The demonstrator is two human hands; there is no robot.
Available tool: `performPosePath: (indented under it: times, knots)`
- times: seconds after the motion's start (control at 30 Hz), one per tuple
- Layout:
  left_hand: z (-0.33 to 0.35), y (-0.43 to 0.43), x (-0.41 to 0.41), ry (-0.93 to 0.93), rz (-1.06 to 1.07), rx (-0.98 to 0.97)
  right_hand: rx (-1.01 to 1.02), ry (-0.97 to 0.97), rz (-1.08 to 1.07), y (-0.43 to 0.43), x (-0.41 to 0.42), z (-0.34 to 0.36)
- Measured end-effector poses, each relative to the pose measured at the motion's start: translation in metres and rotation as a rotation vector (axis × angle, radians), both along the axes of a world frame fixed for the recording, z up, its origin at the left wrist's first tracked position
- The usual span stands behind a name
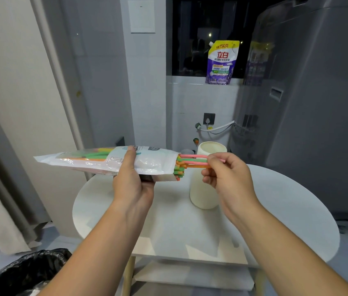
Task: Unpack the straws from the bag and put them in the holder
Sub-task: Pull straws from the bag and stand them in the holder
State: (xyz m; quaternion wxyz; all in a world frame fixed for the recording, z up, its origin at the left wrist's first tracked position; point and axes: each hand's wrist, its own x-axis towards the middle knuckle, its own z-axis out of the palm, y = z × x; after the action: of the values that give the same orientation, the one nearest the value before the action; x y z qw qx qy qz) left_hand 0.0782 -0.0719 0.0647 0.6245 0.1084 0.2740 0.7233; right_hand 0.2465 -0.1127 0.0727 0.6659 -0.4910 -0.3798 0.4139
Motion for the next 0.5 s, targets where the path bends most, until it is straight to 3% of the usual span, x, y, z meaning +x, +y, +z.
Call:
performPosePath:
  times: [0.17, 0.5]
  knots:
    - [-0.001, -0.004, 0.011, 0.003, -0.020, -0.012, 0.003, -0.115, 0.005, 0.001, -0.005, -0.003]
    - [0.001, -0.005, 0.013, -0.001, -0.040, -0.008, 0.028, -0.090, -0.007, -0.002, -0.003, -0.001]
